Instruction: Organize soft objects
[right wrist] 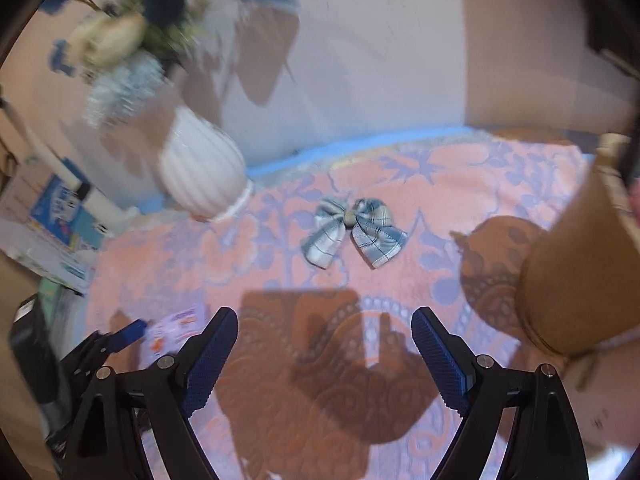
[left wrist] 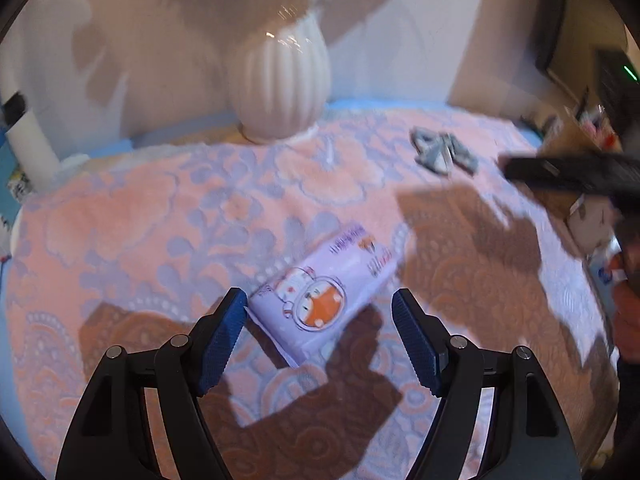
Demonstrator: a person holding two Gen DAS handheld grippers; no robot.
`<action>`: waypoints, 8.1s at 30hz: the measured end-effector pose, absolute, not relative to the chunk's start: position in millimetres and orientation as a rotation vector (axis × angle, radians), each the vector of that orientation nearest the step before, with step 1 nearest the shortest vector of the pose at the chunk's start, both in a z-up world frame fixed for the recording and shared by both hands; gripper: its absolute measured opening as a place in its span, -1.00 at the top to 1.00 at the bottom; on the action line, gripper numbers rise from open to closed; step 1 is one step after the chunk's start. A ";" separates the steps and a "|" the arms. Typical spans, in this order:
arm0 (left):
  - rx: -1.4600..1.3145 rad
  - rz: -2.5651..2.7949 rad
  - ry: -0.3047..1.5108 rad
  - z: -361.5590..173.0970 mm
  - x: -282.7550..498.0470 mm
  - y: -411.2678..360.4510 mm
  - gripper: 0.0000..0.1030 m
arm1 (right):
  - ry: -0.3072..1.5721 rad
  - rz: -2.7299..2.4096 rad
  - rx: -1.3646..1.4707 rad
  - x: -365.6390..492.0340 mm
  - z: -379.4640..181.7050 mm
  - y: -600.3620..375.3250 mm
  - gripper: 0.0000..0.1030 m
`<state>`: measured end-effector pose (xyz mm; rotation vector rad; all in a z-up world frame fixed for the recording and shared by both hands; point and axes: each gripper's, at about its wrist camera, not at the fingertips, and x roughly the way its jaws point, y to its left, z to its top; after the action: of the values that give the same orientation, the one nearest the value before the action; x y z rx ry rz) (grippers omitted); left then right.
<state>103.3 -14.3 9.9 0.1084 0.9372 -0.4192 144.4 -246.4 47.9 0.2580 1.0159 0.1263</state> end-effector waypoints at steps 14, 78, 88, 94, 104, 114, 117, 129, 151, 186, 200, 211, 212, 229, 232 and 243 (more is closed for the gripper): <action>0.136 -0.409 0.903 6.9 100.2 -21.8 -0.02 | 0.935 0.016 0.189 203.0 8.7 -235.1 -0.36; 0.223 -0.538 0.874 42.4 28.2 -79.0 0.33 | 1.014 0.078 0.057 5.1 40.1 -238.7 0.50; 0.260 -0.709 0.778 90.1 6.9 -159.2 0.33 | 0.918 0.054 0.265 -46.3 89.5 -329.0 0.50; 0.297 -0.822 0.743 108.8 -18.4 -211.3 0.33 | 0.855 -0.026 0.301 -81.6 107.6 -378.6 0.50; 0.364 -1.038 0.753 111.4 -55.0 -305.3 0.33 | 0.783 -0.219 0.361 -128.2 116.2 -473.0 0.50; 0.422 -1.129 0.662 139.3 -70.3 -389.6 0.33 | 0.687 -0.321 0.413 -131.8 140.6 -553.8 0.50; 0.417 -1.134 0.666 139.5 -63.9 -407.9 0.33 | 0.660 -0.324 0.411 -124.4 147.8 -562.8 0.50; 0.433 -1.067 0.614 128.0 -48.1 -455.1 0.28 | 0.661 -0.337 0.465 -58.6 144.0 -608.4 0.43; 0.253 -1.082 0.518 169.6 -74.7 -376.8 -0.44 | 0.604 -0.267 0.504 -120.9 162.0 -568.9 -0.39; -0.148 0.053 0.643 36.5 4.0 15.6 -0.46 | 0.466 0.089 0.042 -23.2 73.9 -181.2 -0.69; -0.039 0.066 0.613 39.7 -1.9 -0.4 -0.74 | 0.555 0.060 0.028 -10.6 54.5 -184.3 -0.92; -0.028 0.065 0.639 36.9 1.3 -1.1 -0.77 | 0.599 0.054 0.043 -5.0 49.0 -188.3 -0.94; -0.029 0.065 0.641 36.8 1.9 -0.8 -0.77 | 0.601 0.054 0.043 -4.8 48.6 -188.5 -0.95; -0.032 0.058 0.666 34.8 5.1 0.3 -0.77 | 0.616 0.061 0.052 -3.1 44.8 -187.5 -0.96; -0.037 0.058 0.671 34.5 5.2 0.8 -0.77 | 0.625 0.062 0.052 -2.6 43.1 -186.5 -0.96; -0.041 0.051 0.684 33.2 6.4 0.0 -0.77 | 0.628 0.059 0.042 -1.9 42.6 -184.6 -0.96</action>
<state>6.4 0.0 33.2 -0.0412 0.6841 0.0508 -1.9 -184.6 42.6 0.0419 0.6277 0.0590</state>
